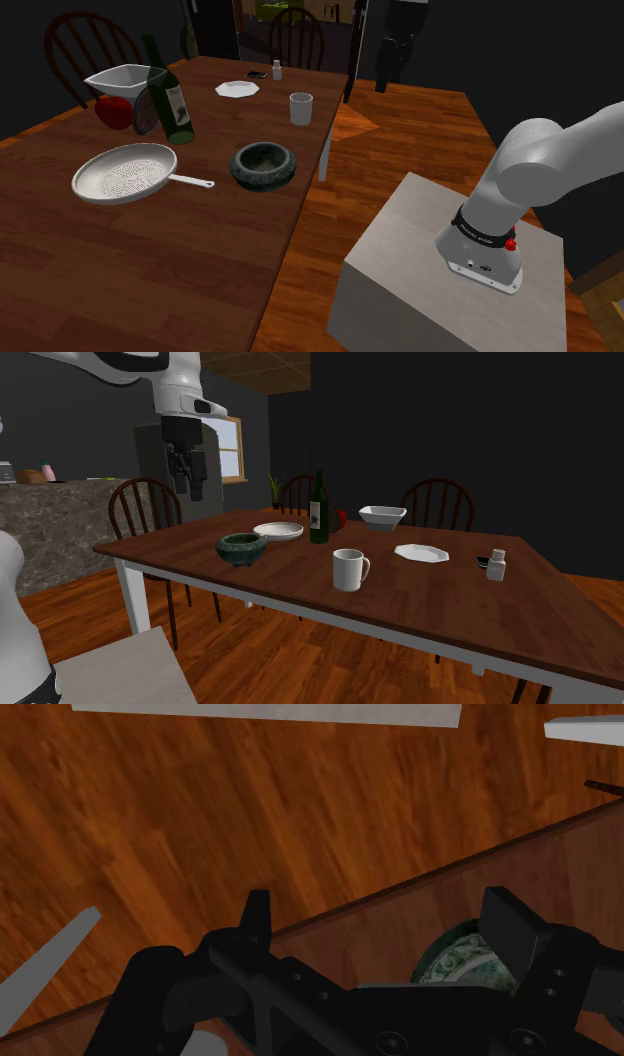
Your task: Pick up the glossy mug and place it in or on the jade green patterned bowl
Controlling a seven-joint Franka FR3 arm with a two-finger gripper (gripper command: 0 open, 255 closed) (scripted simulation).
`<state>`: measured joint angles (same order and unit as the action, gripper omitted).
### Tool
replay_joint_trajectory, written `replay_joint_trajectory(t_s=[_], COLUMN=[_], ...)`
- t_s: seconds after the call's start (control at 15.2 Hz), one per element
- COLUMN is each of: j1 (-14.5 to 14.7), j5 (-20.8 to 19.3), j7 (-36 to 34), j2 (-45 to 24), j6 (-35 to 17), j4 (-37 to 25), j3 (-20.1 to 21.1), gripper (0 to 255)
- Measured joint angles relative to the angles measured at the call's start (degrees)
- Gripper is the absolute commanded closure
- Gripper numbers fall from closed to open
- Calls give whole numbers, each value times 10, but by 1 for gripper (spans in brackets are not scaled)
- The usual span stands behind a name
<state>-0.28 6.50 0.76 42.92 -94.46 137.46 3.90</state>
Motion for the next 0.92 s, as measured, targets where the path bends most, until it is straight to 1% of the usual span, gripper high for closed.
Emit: replay_joint_trajectory(t_s=[0.13, 0.33, 0.59, 0.92], j1=[-1, -7, -15, -24], j5=[-2, -11, -24, -41], j7=[2, 13, 25, 36], j2=[-6, -46, -117, -221], j6=[-9, -57, -124, -205], j4=[1, 5, -12, -48], j3=[0, -4, -6, -8], gripper=[0, 0, 0, 0])
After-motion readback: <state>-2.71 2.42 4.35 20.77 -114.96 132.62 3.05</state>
